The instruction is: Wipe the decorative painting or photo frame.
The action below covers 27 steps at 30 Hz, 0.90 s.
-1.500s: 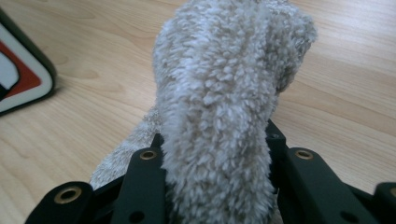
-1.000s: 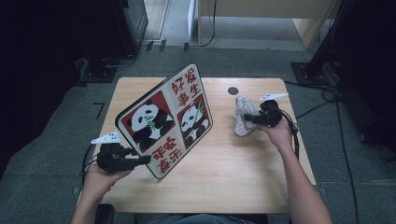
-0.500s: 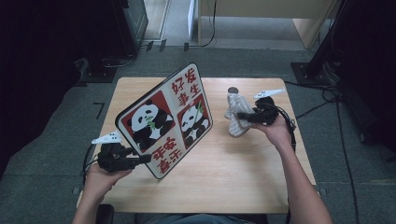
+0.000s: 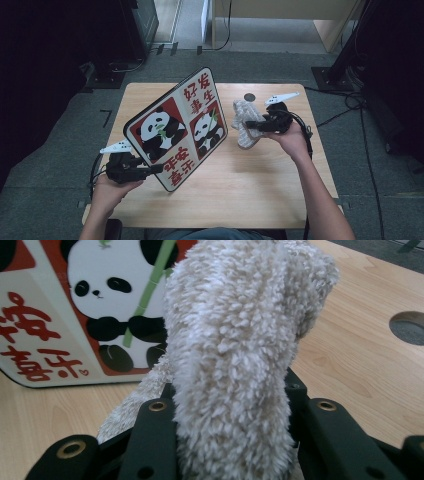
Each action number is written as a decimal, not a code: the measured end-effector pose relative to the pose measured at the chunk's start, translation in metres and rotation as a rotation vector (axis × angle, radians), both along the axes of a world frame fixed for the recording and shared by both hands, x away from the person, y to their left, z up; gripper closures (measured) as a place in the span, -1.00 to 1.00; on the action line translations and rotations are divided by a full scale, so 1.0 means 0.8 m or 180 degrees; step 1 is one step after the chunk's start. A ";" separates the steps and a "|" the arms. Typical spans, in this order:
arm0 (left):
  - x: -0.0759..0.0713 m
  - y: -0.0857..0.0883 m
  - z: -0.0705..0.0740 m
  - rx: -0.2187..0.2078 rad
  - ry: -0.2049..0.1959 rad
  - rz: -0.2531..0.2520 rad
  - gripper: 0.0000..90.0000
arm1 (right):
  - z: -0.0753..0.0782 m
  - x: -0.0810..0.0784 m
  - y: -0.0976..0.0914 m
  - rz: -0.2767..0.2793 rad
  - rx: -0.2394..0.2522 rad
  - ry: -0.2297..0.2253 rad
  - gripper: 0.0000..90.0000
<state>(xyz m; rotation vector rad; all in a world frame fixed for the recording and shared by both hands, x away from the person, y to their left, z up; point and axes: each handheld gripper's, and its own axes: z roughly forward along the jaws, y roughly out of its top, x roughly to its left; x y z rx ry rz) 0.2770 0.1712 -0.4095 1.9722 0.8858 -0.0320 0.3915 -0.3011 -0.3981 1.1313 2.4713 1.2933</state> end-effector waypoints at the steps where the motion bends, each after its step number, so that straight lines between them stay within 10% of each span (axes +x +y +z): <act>1: 0.000 0.000 0.000 -0.0012 -0.0005 0.0013 0.16 | 0.003 -0.001 0.002 0.0008 0.0001 0.0009 0.43; 27: -0.001 0.002 0.002 -0.0106 -0.0031 0.0122 0.42 | 0.089 0.011 0.058 0.0363 0.0030 -0.0300 0.42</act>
